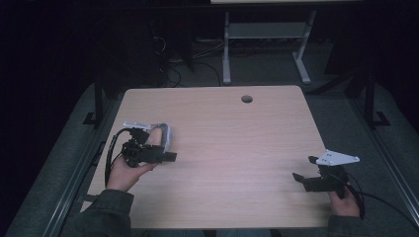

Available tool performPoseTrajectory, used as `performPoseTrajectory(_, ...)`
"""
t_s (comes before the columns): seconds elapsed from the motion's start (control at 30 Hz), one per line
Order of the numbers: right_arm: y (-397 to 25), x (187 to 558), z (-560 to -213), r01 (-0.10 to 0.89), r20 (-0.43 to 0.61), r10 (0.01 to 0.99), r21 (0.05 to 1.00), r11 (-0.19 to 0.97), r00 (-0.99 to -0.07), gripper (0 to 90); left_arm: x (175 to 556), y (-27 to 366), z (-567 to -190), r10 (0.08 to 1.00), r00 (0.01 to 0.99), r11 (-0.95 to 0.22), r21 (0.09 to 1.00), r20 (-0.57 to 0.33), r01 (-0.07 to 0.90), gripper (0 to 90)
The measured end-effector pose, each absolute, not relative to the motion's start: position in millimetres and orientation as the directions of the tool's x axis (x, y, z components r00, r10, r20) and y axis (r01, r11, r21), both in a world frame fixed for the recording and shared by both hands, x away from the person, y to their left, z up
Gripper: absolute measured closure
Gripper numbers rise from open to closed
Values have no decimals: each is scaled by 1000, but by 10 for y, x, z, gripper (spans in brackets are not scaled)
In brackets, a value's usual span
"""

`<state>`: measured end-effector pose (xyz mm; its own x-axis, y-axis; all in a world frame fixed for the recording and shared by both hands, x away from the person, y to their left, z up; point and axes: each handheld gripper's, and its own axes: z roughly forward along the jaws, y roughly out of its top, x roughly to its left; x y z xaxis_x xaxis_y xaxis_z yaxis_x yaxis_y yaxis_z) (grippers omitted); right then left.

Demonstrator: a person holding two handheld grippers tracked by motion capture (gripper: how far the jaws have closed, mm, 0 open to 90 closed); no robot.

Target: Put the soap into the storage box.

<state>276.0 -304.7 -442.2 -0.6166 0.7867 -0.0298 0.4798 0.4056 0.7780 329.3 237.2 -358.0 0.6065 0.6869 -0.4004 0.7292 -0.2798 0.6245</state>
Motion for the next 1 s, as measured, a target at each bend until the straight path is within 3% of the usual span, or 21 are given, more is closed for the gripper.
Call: performPoseTrajectory(1.0, -3058, 2776, -4454, 493, -33, 792, 767, 411, -609, 140, 3029, 2482, -3823, 661, 636, -298, 638, -398, 710, 264)
